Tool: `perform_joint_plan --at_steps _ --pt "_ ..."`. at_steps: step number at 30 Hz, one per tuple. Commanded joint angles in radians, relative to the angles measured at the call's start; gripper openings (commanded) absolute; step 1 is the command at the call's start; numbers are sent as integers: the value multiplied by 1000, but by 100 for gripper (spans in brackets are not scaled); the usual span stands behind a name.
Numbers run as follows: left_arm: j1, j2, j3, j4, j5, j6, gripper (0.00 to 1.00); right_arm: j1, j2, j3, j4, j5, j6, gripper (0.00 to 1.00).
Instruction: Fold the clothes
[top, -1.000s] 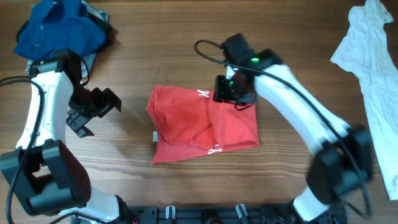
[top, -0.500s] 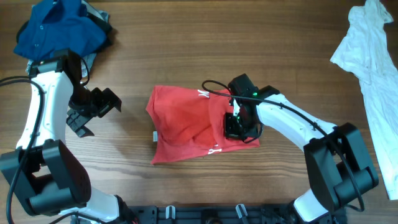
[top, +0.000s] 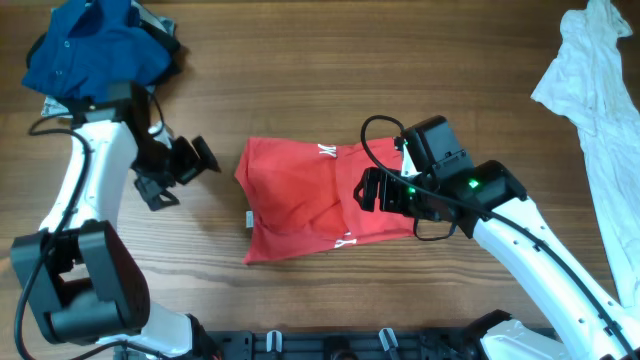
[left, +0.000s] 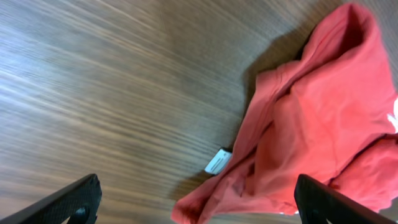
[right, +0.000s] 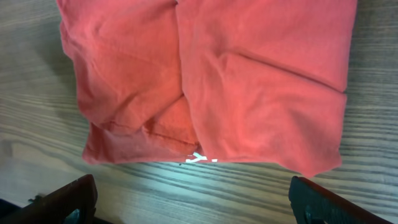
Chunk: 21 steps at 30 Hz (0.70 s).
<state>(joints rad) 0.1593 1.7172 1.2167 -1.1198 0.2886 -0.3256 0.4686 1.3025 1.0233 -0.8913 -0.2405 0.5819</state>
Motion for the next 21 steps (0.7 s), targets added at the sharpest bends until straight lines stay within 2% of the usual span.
perform_joint_plan --at_steps 1,4,10,16,21 --pt "7 -2 -95 89 88 37 100 1 -10 16 -11 23 -10 100" --pt "11 12 -111 114 175 121 100 1 -10 16 -19 23 -33 100" --pt "11 66 -148 142 195 139 100 1 -10 16 -10 24 -49 99" --pt "11 114 -243 219 298 140 100 1 -10 16 9 23 -56 99" --pt "9 116 -251 237 332 140 100 1 -10 16 18 23 -56 99"
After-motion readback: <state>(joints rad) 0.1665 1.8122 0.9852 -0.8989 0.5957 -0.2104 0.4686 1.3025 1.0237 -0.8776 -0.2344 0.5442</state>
